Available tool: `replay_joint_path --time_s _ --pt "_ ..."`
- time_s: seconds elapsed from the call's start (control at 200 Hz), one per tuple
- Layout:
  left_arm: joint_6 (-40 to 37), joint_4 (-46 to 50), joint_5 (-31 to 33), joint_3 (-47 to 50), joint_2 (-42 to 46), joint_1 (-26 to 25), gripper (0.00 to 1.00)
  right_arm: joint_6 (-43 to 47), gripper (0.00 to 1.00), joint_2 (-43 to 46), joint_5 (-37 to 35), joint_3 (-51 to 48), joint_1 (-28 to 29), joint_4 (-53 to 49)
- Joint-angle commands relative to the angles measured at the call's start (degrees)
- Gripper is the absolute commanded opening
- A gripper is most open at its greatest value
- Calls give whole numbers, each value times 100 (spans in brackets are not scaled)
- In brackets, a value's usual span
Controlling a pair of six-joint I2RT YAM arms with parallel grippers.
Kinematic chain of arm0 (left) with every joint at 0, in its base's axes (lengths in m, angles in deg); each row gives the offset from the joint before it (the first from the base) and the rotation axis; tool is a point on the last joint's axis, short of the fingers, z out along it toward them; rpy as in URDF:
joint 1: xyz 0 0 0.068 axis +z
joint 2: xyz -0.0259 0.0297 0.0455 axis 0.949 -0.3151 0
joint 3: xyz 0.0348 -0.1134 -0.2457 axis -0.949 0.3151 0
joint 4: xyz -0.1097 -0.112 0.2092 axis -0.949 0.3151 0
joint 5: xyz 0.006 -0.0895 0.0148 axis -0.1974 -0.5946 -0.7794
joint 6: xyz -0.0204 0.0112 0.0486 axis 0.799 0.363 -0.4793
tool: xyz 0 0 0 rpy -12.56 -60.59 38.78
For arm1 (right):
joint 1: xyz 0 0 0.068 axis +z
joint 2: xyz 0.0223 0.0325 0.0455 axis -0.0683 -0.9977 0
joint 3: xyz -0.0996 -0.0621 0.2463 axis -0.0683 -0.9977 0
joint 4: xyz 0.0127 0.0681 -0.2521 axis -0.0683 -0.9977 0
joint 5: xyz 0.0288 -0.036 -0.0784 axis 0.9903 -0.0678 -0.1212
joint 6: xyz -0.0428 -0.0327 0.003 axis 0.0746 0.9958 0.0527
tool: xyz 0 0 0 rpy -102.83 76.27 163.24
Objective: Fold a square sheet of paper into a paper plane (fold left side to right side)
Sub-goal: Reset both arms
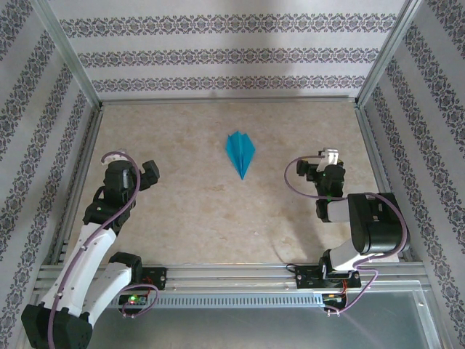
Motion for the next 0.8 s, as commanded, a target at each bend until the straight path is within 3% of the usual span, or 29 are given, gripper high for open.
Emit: replay_joint_path --time_s 0.0,0.25,0.475,0.794 --pt "-495 -663 335 58 -38 94 100 14 98 16 -176 57 51 -174" --pt "-1361 -2246 1058 576 -579 109 100 19 98 23 -180 62 51 -175" --pt "-2063 -3377 1090 970 -1275 202 100 23 98 22 -193 60 60 -175" --pt "-2279 -4808 826 1507 -2107 407 100 32 98 25 -203 55 60 -175"
